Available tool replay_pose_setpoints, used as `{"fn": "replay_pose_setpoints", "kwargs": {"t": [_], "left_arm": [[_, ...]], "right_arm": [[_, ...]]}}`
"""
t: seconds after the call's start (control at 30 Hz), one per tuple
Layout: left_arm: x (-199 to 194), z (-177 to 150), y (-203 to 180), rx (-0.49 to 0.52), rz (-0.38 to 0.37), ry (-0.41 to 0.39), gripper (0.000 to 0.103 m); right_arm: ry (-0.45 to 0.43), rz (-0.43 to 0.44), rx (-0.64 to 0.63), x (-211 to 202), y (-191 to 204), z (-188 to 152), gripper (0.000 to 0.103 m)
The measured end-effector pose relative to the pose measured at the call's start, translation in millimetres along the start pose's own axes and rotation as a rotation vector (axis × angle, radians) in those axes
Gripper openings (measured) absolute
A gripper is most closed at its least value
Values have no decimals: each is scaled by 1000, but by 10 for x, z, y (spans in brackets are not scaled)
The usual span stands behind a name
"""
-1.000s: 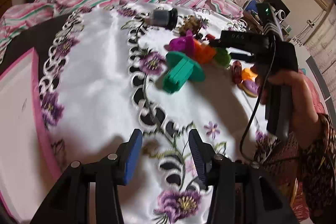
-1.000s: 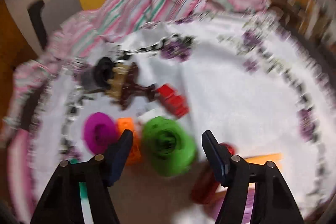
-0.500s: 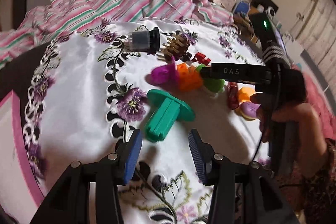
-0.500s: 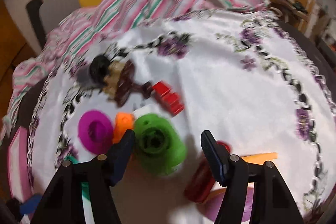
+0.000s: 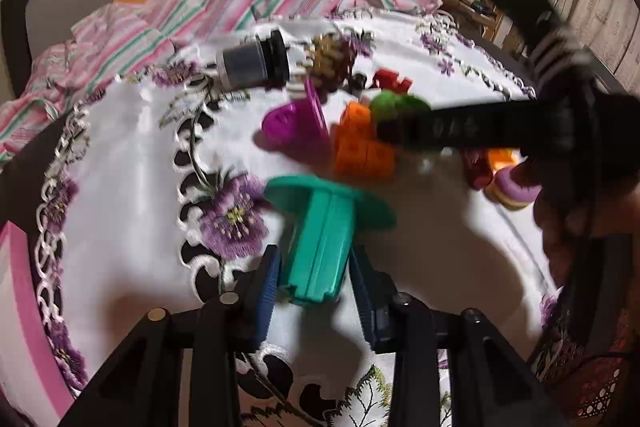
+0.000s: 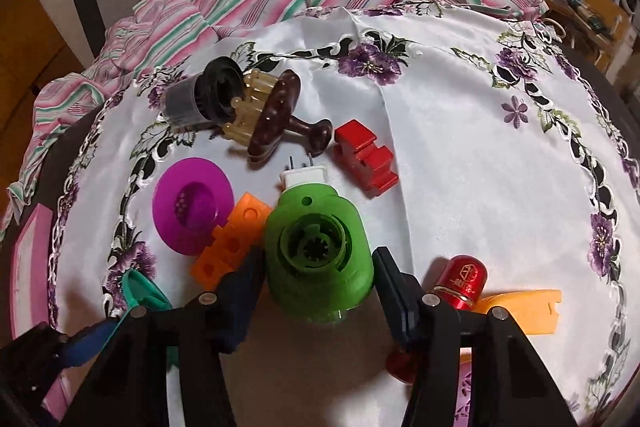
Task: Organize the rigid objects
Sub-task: 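Move left gripper onto the teal plunger piece while right gripper approaches the green-white plug device, then close right gripper on the green-white plug device while left gripper lifts the teal plunger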
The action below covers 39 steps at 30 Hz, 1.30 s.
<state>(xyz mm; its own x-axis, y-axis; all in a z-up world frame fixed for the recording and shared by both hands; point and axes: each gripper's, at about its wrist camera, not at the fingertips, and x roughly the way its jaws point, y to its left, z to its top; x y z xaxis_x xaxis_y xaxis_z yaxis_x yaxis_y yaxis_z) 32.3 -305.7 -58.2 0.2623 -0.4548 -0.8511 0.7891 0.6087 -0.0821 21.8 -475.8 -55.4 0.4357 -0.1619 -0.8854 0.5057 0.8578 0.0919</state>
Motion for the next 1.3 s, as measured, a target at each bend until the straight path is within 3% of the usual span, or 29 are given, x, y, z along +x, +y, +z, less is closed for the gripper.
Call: {"fn": "replay_pose_setpoints", "kwargs": {"t": [0.23, 0.47, 0.87, 0.9, 1.2, 1.3], "left_arm": [[-52, -106, 59, -36, -15, -22, 29], [-229, -321, 263, -162, -56, -62, 29], [-658, -677, 570, -287, -76, -149, 28], [-683, -681, 595, -291, -79, -153, 21], [-767, -763, 613, -283, -108, -158, 21], [-708, -743, 565, -284, -113, -144, 25]], "right_arm": [[-73, 11, 29, -140, -40, 38, 54], [-125, 30, 56, -247, -73, 44, 54], [-212, 78, -82, -447, 261, -61, 53], [-215, 81, -86, -454, 262, -64, 53], [-312, 114, -64, -657, 234, -69, 53], [-341, 135, -60, -717, 226, -70, 53]]}}
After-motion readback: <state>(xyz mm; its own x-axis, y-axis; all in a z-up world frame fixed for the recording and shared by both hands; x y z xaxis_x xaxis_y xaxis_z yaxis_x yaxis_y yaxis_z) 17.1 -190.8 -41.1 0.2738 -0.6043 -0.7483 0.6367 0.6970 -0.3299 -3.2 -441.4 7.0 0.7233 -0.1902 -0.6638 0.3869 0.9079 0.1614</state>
